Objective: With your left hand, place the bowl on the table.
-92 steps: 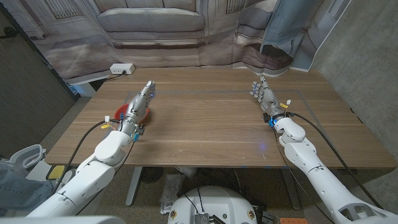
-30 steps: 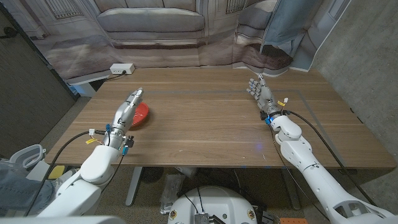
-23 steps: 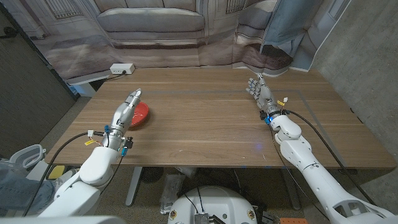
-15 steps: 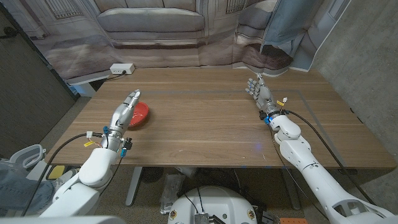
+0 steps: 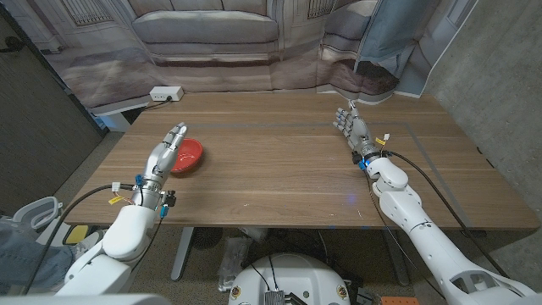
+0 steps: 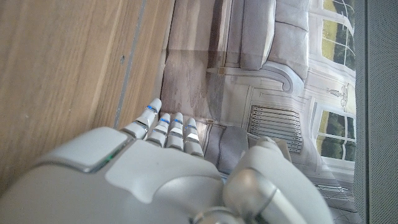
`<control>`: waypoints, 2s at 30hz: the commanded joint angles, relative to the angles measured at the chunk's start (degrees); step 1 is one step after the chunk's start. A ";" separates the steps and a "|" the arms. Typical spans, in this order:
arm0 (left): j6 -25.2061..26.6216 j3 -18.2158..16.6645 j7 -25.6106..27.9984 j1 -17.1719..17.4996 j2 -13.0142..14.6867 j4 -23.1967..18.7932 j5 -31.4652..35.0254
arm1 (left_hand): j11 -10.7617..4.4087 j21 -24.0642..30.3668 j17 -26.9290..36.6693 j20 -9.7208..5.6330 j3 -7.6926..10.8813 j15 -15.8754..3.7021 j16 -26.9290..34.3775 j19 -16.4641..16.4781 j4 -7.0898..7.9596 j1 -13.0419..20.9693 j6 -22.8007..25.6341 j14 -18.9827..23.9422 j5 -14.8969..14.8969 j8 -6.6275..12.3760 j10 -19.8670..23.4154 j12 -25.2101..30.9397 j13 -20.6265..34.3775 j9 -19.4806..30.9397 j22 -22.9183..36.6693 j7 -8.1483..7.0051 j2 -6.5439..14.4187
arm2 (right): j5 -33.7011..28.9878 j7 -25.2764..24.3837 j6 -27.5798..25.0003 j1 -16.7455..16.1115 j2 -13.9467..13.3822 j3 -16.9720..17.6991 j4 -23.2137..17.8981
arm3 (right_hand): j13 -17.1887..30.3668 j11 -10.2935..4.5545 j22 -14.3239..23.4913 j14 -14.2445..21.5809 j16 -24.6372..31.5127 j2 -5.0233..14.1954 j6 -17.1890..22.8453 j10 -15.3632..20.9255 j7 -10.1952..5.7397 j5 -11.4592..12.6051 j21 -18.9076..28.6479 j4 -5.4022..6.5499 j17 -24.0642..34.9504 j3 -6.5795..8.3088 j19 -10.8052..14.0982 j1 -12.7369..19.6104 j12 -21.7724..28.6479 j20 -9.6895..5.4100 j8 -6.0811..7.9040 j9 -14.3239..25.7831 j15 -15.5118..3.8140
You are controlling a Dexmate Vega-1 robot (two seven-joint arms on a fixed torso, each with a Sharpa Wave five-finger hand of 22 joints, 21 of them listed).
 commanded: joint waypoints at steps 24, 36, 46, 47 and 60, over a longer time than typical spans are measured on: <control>12.21 -3.40 6.98 2.89 -2.62 -7.19 12.10 | -0.30 -0.73 0.12 -3.29 -0.50 -0.50 0.09 1.12 -0.47 1.24 1.62 1.52 0.72 0.23 2.01 0.00 0.32 0.22 0.27 0.02 -0.15 | -0.17 1.76 0.64 2.01 1.60 0.37 2.91 | 0.34 0.05 0.26 1.07 -0.03 0.46 0.57 0.56 0.27 -0.10 -0.72 -0.01 0.23 -0.58 0.83 0.12 -0.19 -2.40 0.05 0.15 0.17; 14.38 -3.30 7.15 2.56 -2.12 -7.63 13.25 | -0.45 -0.99 0.12 -3.34 -0.66 -0.67 0.16 1.70 -0.64 1.58 2.26 2.20 1.00 0.31 2.60 0.05 0.34 0.23 0.28 -0.17 -0.12 | -0.47 1.46 0.45 1.28 1.57 0.50 2.16 | 0.34 -0.06 0.27 1.14 -0.08 0.53 0.66 0.62 0.29 -0.14 -0.99 -0.04 0.24 -0.68 0.97 0.12 -0.24 -2.38 0.05 0.16 0.27; 17.27 -3.23 8.58 3.53 -2.14 -8.95 15.01 | -0.60 -1.18 0.12 -3.28 -0.80 -0.72 0.11 1.98 -0.74 1.76 2.60 2.41 1.18 0.34 2.86 0.03 0.35 0.23 0.29 -0.20 -0.18 | -0.17 1.64 0.20 1.33 1.76 0.52 2.57 | 0.34 -0.04 0.28 1.25 -0.09 0.58 0.67 0.71 0.27 -0.19 -1.19 -0.04 0.25 -0.76 1.06 0.09 -0.26 -2.34 0.03 0.16 0.21; 17.36 -3.32 8.67 3.70 -2.14 -9.05 15.11 | -0.62 -1.20 0.13 -3.28 -0.82 -0.74 0.09 2.02 -0.75 1.78 2.71 2.41 1.20 0.37 2.86 0.02 0.35 0.24 0.29 -0.15 -0.19 | -0.25 1.68 0.25 1.40 1.80 0.46 2.67 | 0.34 -0.08 0.28 1.23 -0.10 0.59 0.67 0.67 0.26 -0.19 -1.21 -0.04 0.25 -0.77 1.07 0.09 -0.28 -2.34 0.03 0.16 0.19; 21.56 -2.81 10.98 5.88 -2.44 -11.87 18.54 | -0.30 -1.32 0.13 -3.66 -1.06 -0.50 0.08 2.98 -0.90 2.06 2.83 2.88 1.51 0.24 3.22 -0.03 0.37 0.25 0.31 -0.14 -0.27 | -1.01 2.16 -0.15 1.93 1.91 -0.12 3.05 | 0.34 -0.03 0.29 1.33 -0.12 0.62 0.66 0.74 0.27 -0.23 -1.43 -0.08 0.26 -0.86 1.23 0.11 -0.31 -2.39 0.00 0.16 0.23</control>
